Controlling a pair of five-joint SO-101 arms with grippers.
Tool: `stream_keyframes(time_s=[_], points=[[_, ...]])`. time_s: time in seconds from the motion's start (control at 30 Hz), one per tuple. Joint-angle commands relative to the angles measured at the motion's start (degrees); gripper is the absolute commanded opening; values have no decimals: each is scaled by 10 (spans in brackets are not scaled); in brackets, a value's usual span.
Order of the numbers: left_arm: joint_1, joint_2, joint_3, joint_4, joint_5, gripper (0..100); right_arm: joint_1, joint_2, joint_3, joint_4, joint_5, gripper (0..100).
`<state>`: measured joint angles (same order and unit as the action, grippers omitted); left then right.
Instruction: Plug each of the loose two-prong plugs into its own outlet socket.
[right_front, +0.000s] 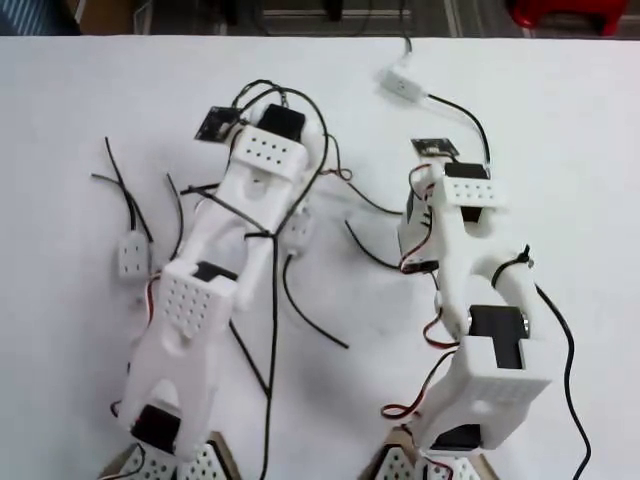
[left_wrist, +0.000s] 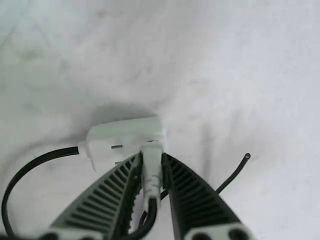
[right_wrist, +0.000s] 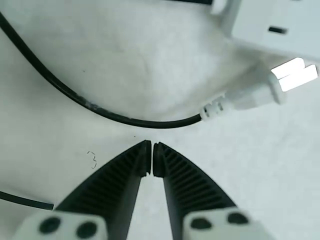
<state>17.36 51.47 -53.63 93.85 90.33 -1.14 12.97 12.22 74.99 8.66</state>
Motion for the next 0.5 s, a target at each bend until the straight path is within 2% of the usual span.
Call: stream_keyframes(time_s=[0.0, 0.27, 0.47], points=[[-10, 25, 0, 18, -2, 24, -1, -15, -2, -3, -2, 19], [-35, 41, -1, 47, -30, 25, 3, -15, -2, -3, -2, 19], [-42, 43, 4, 54, -99, 25, 13, -15, -2, -3, -2, 19]])
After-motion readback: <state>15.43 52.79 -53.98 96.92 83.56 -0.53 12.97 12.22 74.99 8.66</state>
